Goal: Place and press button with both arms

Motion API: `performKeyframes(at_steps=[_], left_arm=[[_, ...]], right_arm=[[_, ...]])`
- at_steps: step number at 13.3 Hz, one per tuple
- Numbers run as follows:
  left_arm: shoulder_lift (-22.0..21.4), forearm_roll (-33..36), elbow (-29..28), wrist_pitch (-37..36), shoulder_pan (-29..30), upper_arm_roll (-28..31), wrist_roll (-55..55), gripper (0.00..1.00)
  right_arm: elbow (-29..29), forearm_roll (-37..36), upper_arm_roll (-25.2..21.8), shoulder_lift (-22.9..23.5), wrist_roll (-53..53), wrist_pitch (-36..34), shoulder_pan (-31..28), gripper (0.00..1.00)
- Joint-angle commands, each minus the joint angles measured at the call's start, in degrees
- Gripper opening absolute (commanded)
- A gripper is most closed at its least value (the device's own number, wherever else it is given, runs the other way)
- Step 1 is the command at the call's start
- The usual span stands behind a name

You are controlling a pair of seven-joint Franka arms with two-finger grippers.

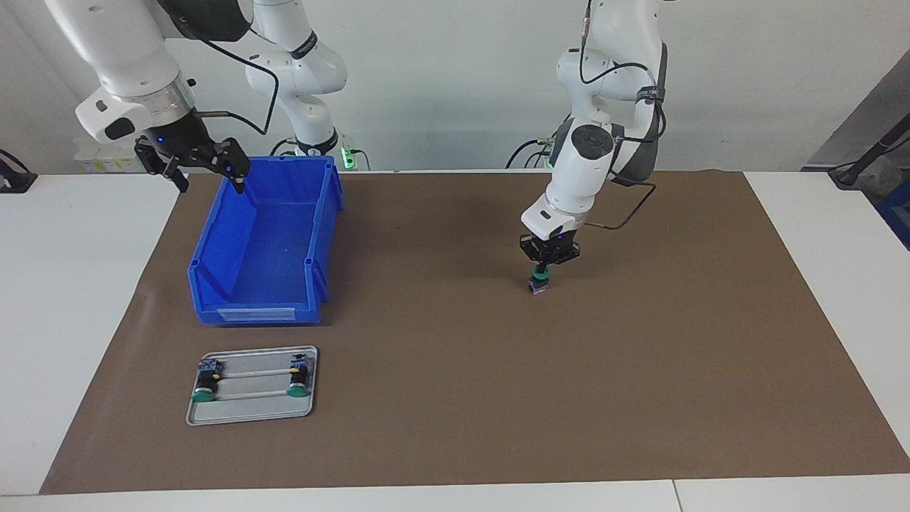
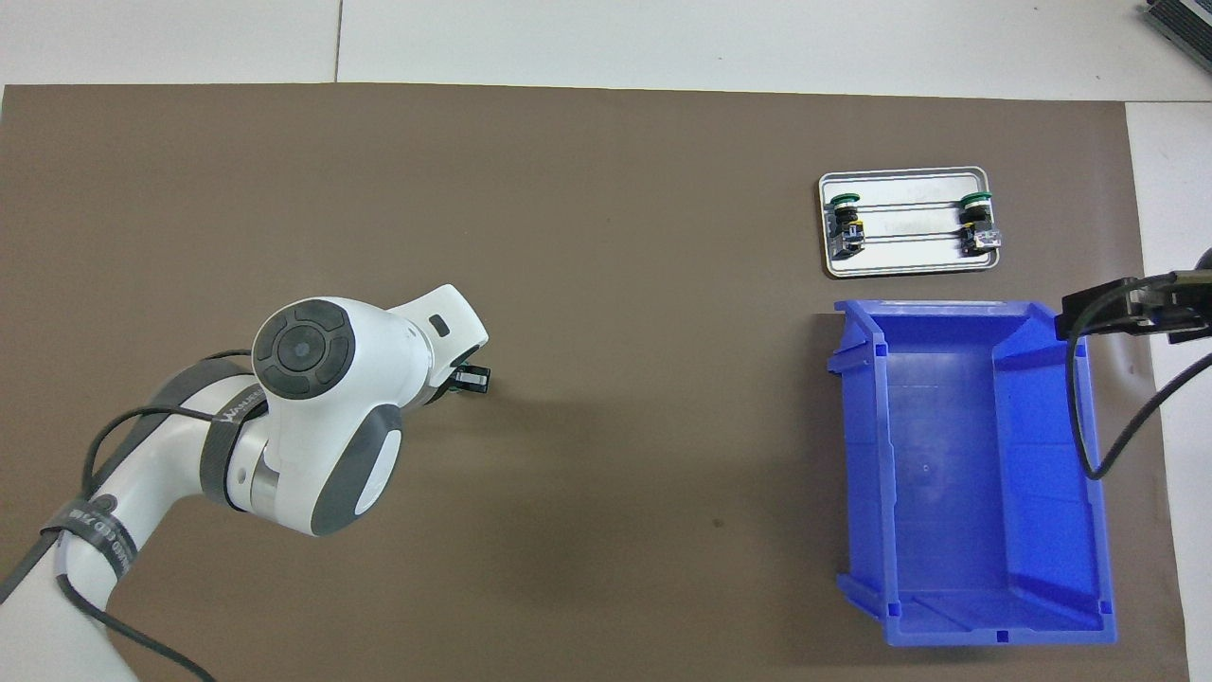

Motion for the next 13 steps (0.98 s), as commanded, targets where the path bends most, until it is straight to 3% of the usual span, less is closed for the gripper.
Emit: performKeyframes(at_steps=[1,3,8,13], left_arm=[[0.94,1.09,-3.63,4.18,-0.97,0.67,-0.95,0.00],[2.07,1.17,0.55,0.16,-0.27,0.76,-0.68,0.00],[6.03,1.70,23.15,-24.27,5.07,1.29,1.41,0.00],[5.07,1.79,28.27,-36.67,17.91,1.46,18.19,0.00]], right_arm=[[-1.93,0.24,1.34,-1.49,0.74,2.54,-0.93,1.00],[-1.93,2.25,1.34,-1.49,1.09,3.51,-0.93,1.00],[-1.84,2.88,1.34,-1.41,0.83,2.81,-1.63,1.00],[-1.84,2.88,1.34,-1.49,0.91,2.90,-1.54,1.00]])
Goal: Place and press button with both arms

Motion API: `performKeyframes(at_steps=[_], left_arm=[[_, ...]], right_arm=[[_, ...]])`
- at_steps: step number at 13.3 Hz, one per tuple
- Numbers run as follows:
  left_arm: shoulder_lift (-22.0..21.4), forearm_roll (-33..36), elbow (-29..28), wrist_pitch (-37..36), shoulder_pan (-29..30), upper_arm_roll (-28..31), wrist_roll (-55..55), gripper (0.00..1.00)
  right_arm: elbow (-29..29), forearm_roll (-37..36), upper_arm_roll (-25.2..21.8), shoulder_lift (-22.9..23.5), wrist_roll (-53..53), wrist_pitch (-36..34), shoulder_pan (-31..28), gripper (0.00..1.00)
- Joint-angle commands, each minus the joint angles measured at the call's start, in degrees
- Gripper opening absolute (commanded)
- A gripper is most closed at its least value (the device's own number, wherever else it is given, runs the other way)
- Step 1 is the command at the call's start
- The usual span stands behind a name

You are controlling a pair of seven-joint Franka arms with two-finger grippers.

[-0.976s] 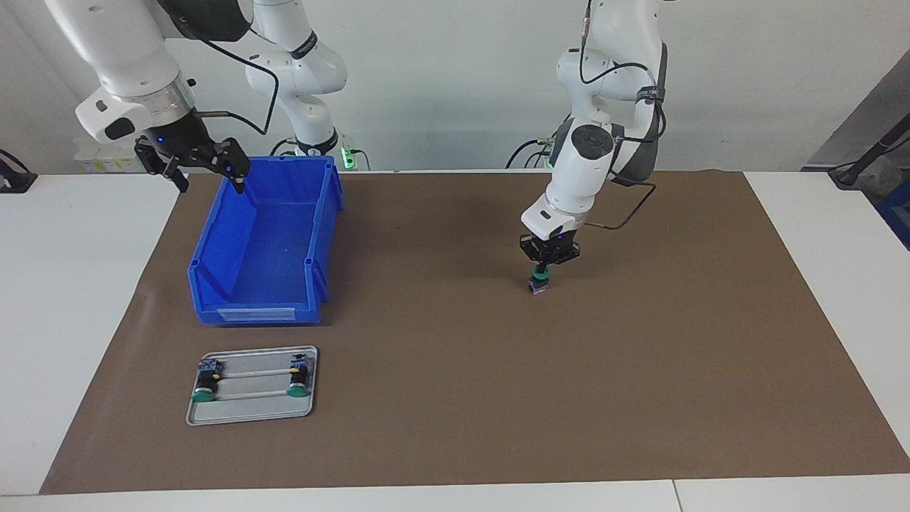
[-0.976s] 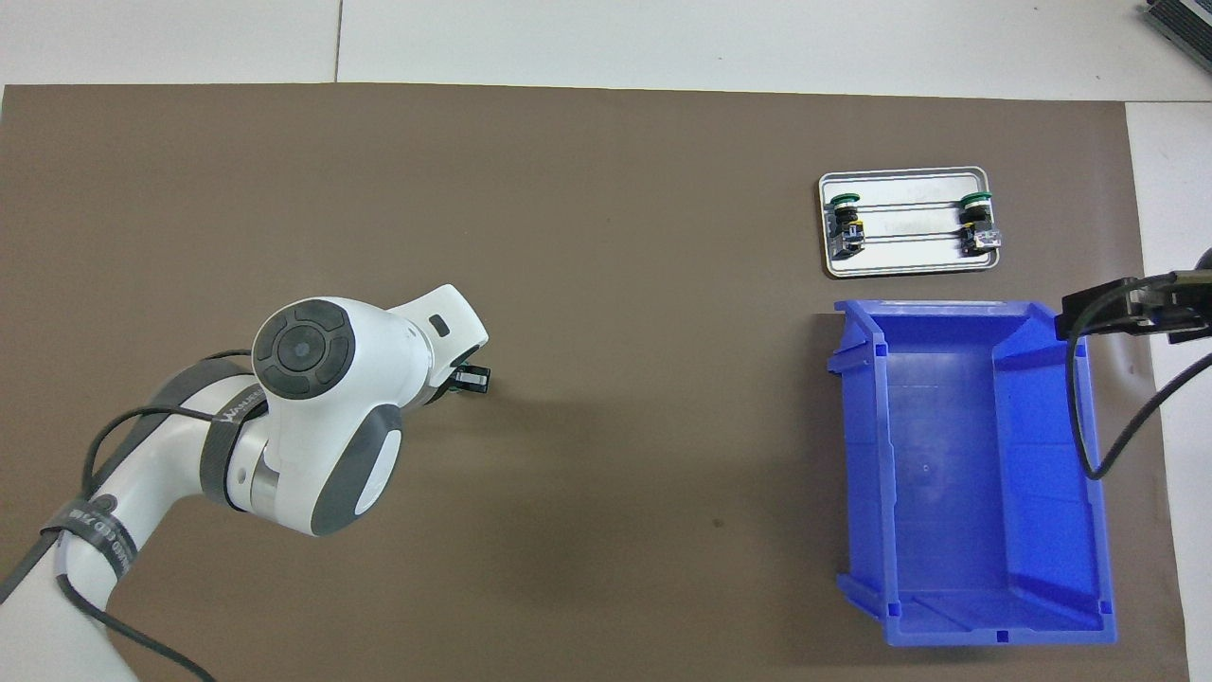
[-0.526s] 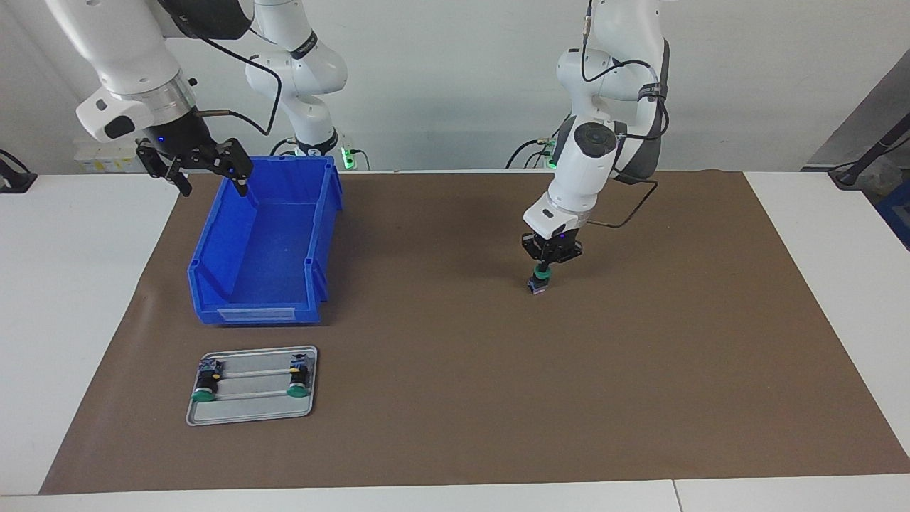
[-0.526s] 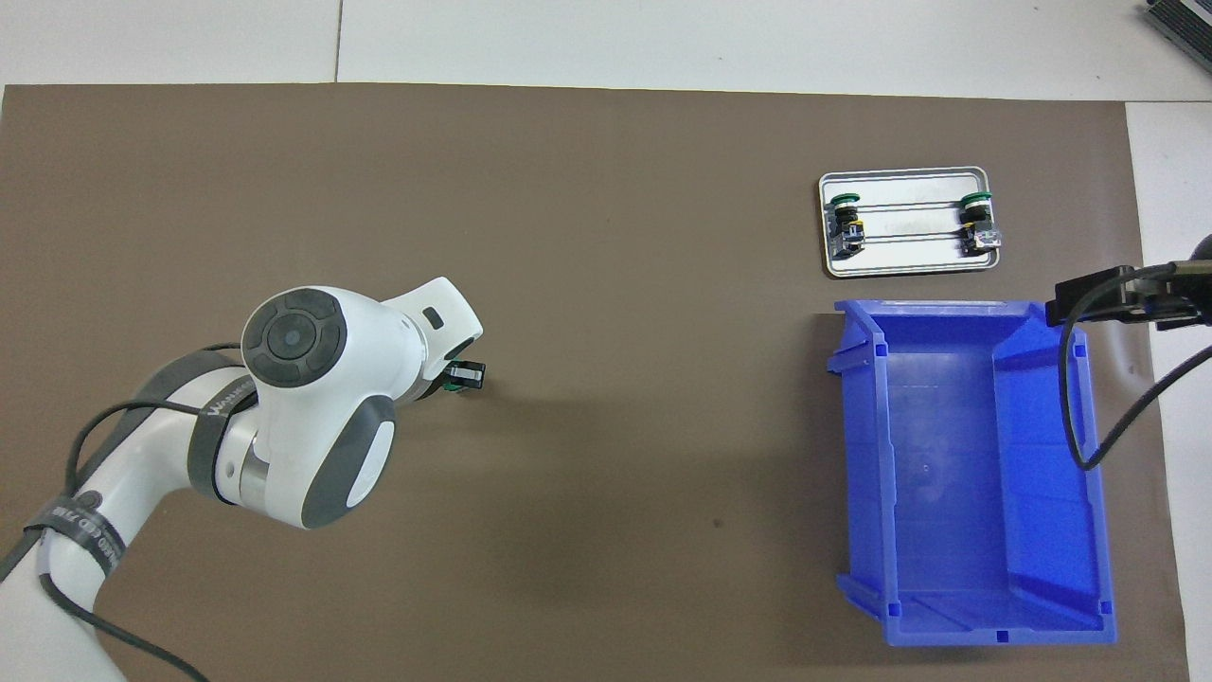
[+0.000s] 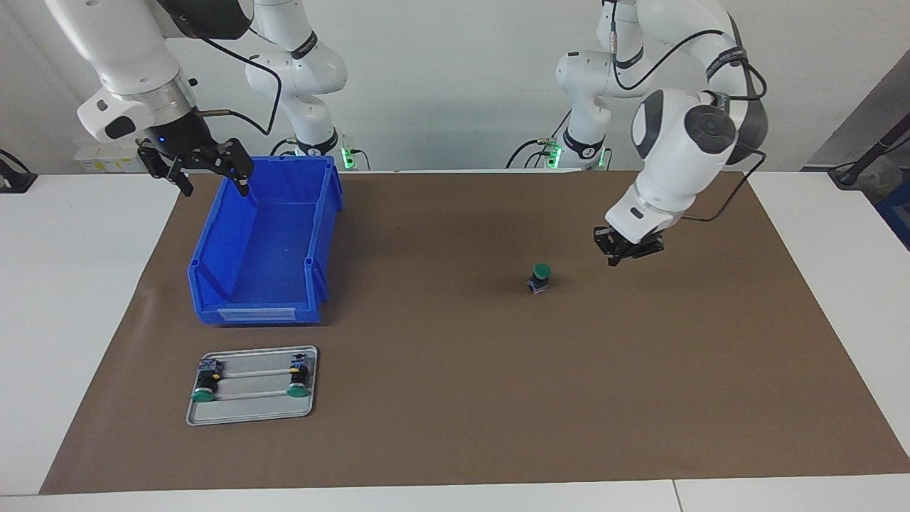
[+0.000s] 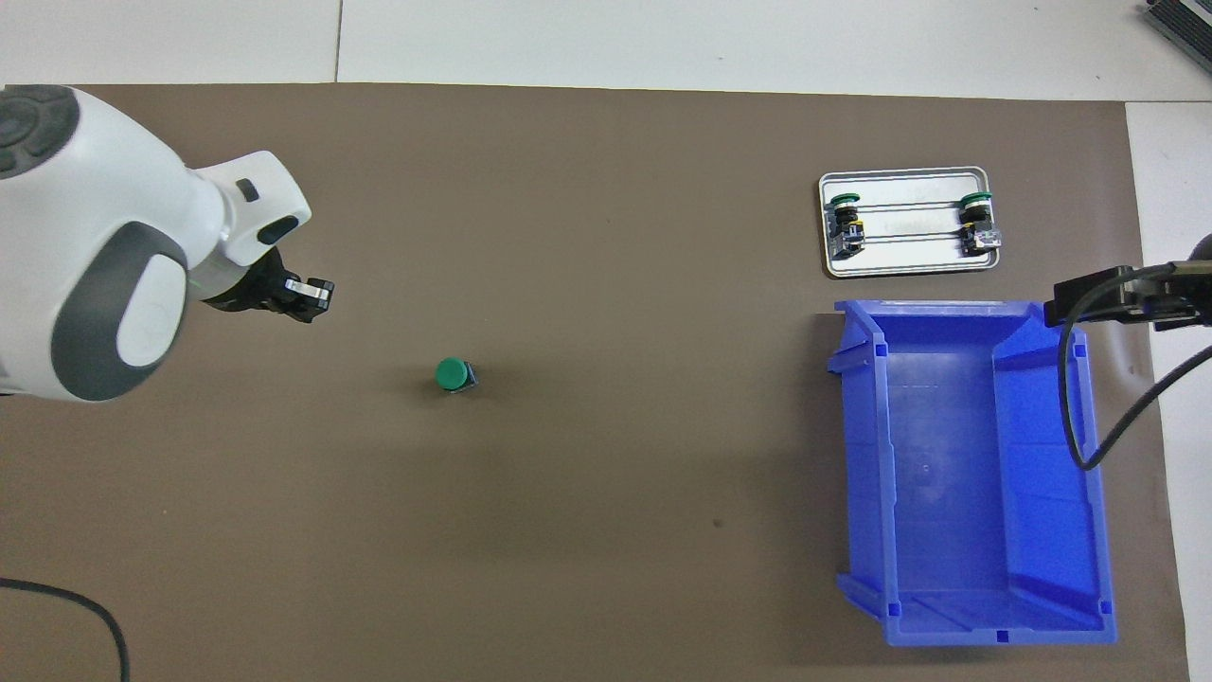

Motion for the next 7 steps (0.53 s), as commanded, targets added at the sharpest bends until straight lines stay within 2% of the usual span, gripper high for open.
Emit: performKeyframes(at_steps=[1,3,7], left_arm=[[0.66,1.90,3.29,-5.40,5.38,-0.54,5.21,0.00],[0.31,4.71,5.22,-8.74,6.89,-0.54,7.42,0.00],[0.22,4.99,12.69,-17.43,7.68,-0.36,7.43,0.00]], right_arm=[[-1.74,0.75,1.31,-1.48,0.87,0.61,-1.79,1.00],[-1.74,-0.12,0.96,-1.66,0.43,-1.83,-1.88,1.00],[-1.73,-2.42,1.31,-1.48,0.08,-0.01,-1.00,1.00]])
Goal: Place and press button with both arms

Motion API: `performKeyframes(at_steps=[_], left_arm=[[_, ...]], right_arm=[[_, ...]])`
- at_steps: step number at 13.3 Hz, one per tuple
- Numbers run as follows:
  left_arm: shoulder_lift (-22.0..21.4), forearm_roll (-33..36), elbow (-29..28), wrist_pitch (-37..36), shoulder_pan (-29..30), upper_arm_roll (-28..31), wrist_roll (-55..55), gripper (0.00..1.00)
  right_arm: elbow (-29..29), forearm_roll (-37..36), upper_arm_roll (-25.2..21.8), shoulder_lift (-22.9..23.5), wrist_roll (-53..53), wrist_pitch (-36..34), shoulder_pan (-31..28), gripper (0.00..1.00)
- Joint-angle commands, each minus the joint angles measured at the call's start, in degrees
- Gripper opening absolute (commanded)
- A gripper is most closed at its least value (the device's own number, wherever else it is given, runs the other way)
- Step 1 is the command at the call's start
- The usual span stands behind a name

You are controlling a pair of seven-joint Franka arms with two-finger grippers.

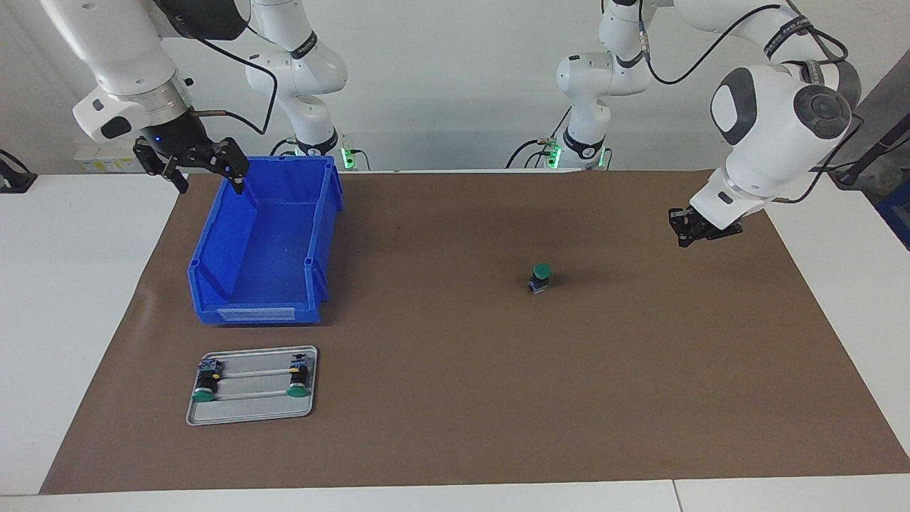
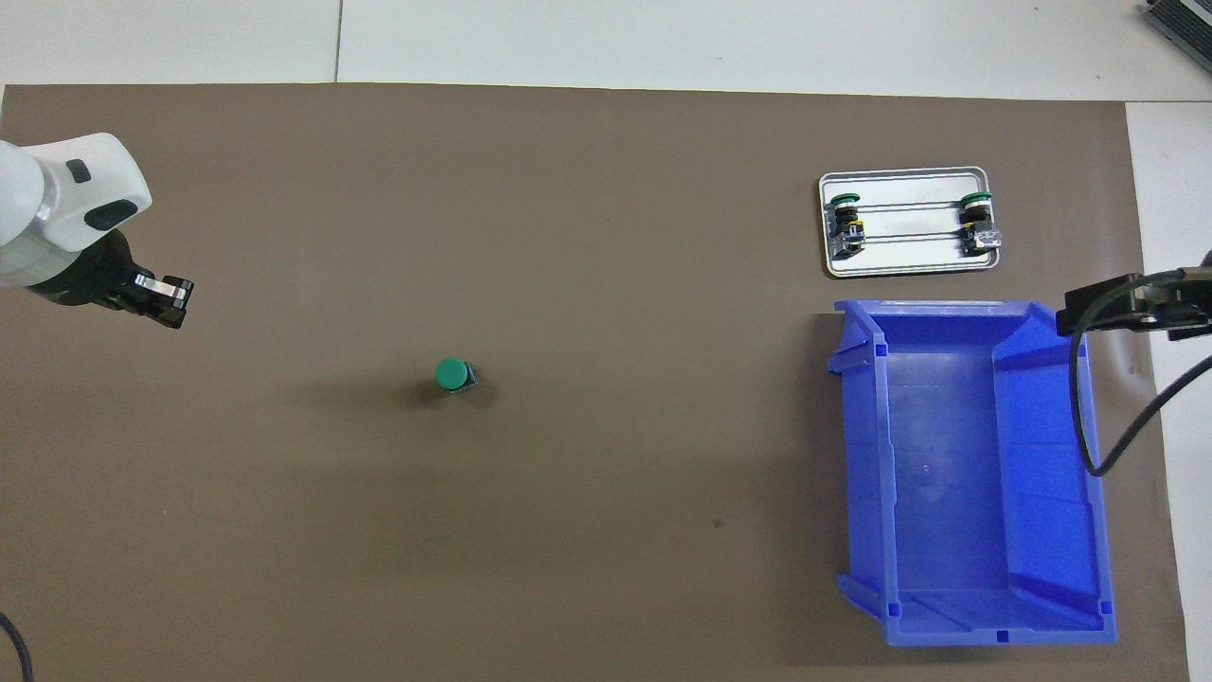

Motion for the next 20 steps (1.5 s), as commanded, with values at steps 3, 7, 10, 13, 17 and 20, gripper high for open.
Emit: performKeyframes(at_steps=[3,7,10,13,17,20], left_arm=[[-2.91,1.30,4.74,-7.19,0.51,0.70,0.13,0.00],[-4.33,1.21,3.60,-5.88,0.07,0.61,0.04,0.82],[-4.42,1.12,3.42,-4.47,0.07,0.53,-0.48,1.00],[-5.56,1.12,0.44,-2.19,0.24,0.53,-0.48,1.00],[-7.15,1.12,-2.82,0.63,0.33,0.53,-0.48,1.00],[-7.15,1.12,-2.99,0.63,0.42,0.53,-2.76,1.00]], right_arm=[[-1.43,-0.59,2.10,-0.85,4.88,1.73,3.84,0.99],[-2.31,0.63,2.28,1.43,19.65,7.51,15.00,0.99],[-1.17,1.17,2.36,9.14,34.38,17.07,24.56,0.99],[1.99,1.25,2.36,18.64,44.18,28.58,32.57,0.99],[2.17,3.54,2.36,24.54,45.95,40.54,38.12,0.99],[6.97,2.14,2.10,32.60,49.19,41.98,44.27,0.99]])
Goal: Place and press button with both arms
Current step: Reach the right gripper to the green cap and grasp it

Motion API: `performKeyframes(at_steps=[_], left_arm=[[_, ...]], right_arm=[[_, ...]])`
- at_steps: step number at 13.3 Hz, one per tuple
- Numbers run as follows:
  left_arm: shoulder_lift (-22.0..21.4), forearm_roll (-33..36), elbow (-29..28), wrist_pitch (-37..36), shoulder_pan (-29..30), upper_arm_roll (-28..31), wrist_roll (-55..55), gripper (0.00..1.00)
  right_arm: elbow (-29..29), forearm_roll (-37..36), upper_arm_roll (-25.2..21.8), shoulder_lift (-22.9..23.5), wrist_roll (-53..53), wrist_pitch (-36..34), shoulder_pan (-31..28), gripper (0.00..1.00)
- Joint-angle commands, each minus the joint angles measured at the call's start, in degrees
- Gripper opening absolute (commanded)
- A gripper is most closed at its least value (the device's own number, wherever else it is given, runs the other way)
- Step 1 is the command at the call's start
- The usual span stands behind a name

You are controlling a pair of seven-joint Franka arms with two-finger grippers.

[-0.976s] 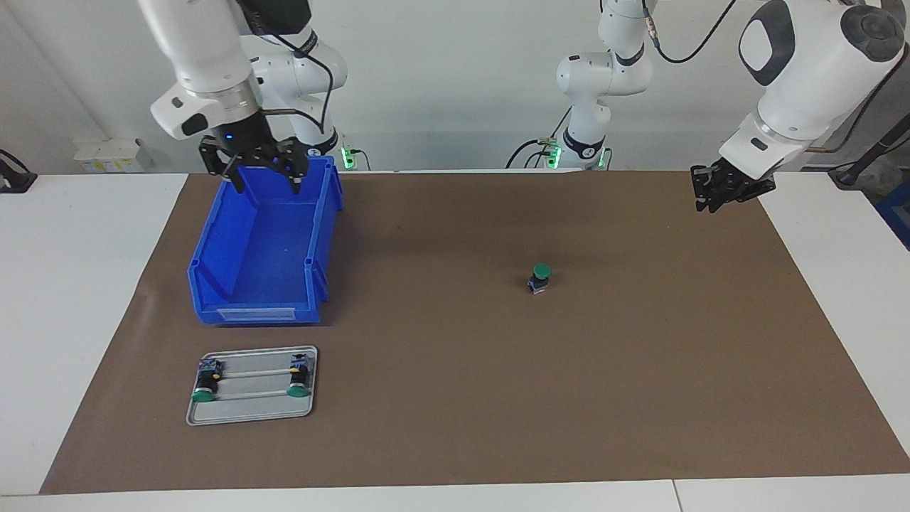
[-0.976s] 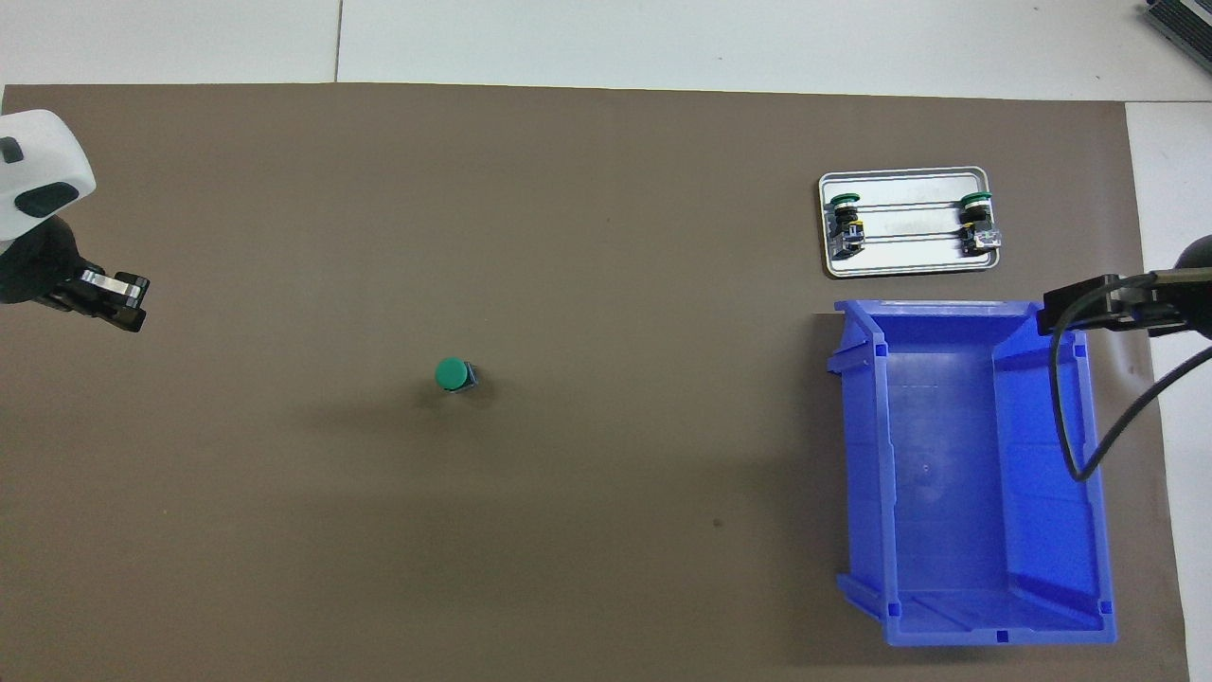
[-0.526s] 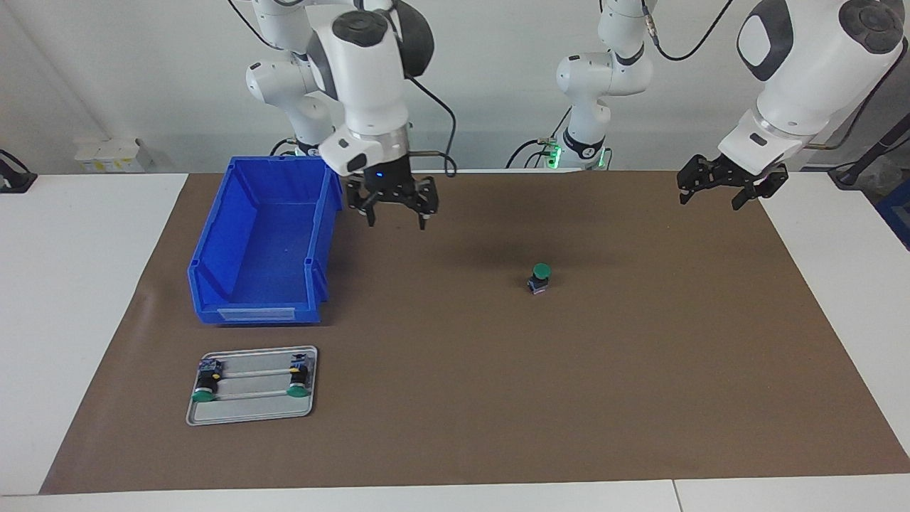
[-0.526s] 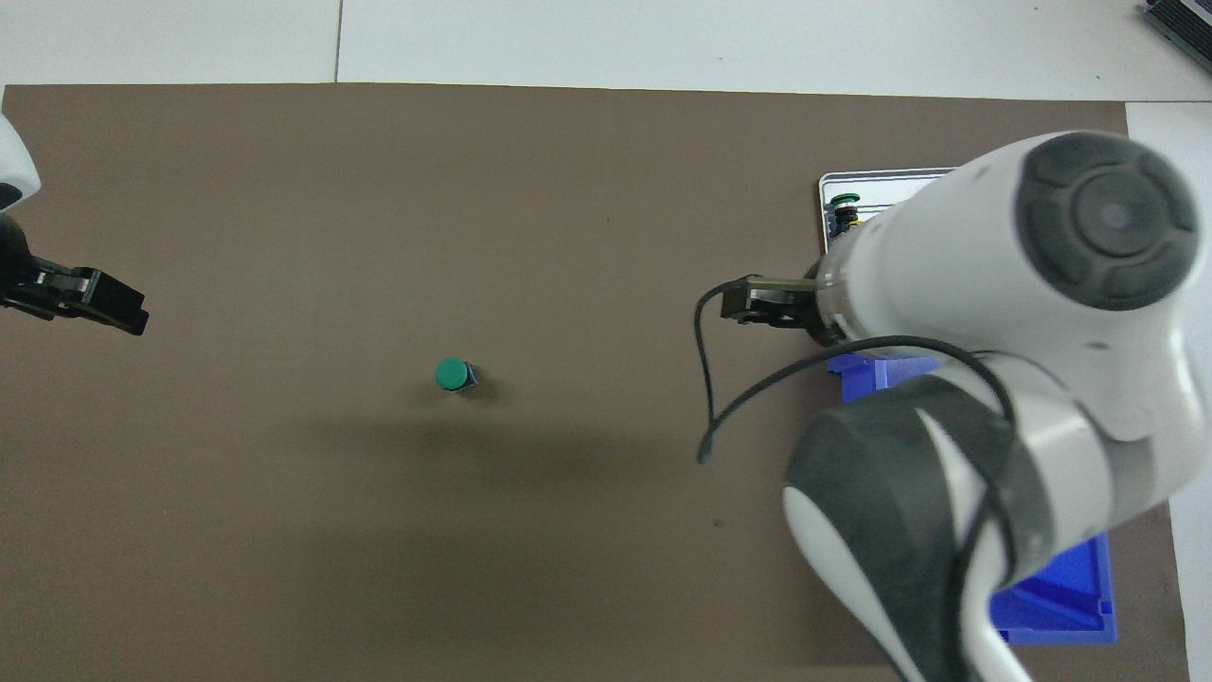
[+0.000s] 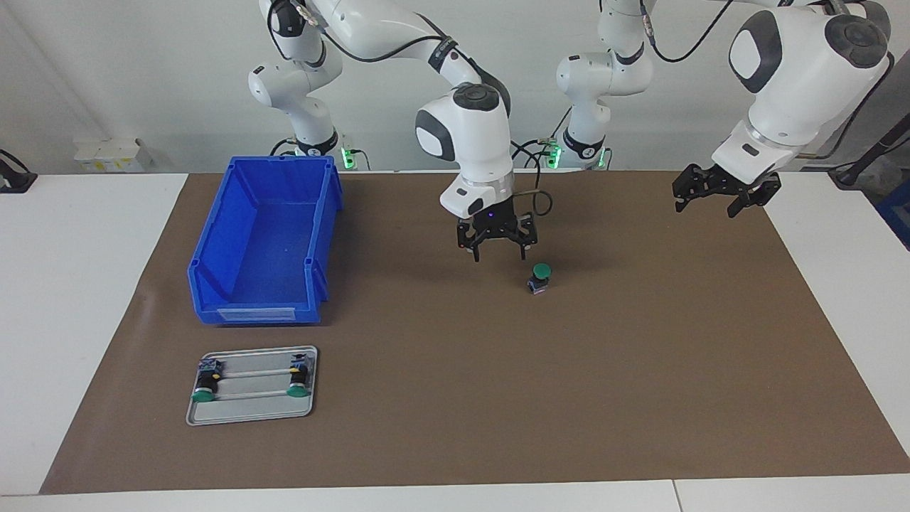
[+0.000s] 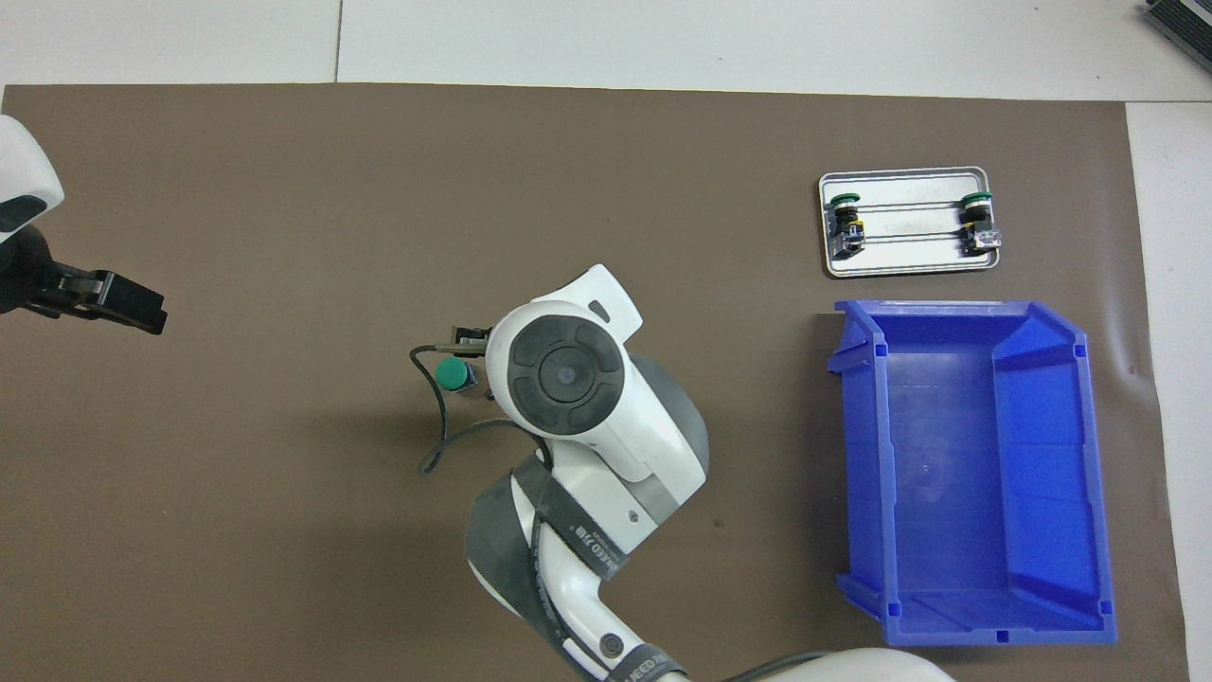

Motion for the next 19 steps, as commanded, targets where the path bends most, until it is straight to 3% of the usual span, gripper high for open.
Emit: performKeyframes(at_steps=[1,8,14,16,19], left_arm=[[-2.13,0.88,-2.72,1.32,0.43,-0.07,-1.29,1.00],[-2.57,0.97,-1.93,1.31,5.78,0.02,3.62,1.00],[-2.57,0.97,-2.10,1.67,3.86,-1.12,3.46,1.00],[-2.92,0.97,-2.63,1.75,3.42,-1.12,3.37,1.00],[-3.71,0.97,-4.47,3.94,2.55,-0.95,3.28,1.00]], right_arm=[[8.68,-1.91,0.13,9.42,4.06,1.07,3.58,0.99],[9.33,-10.98,0.30,12.44,6.18,5.72,5.96,0.97],[7.66,-13.09,0.30,12.70,5.30,8.45,5.70,0.88],[7.49,-13.09,0.30,12.71,5.39,8.62,5.70,0.80],[7.05,-13.17,0.30,12.53,5.39,8.62,5.96,0.55]])
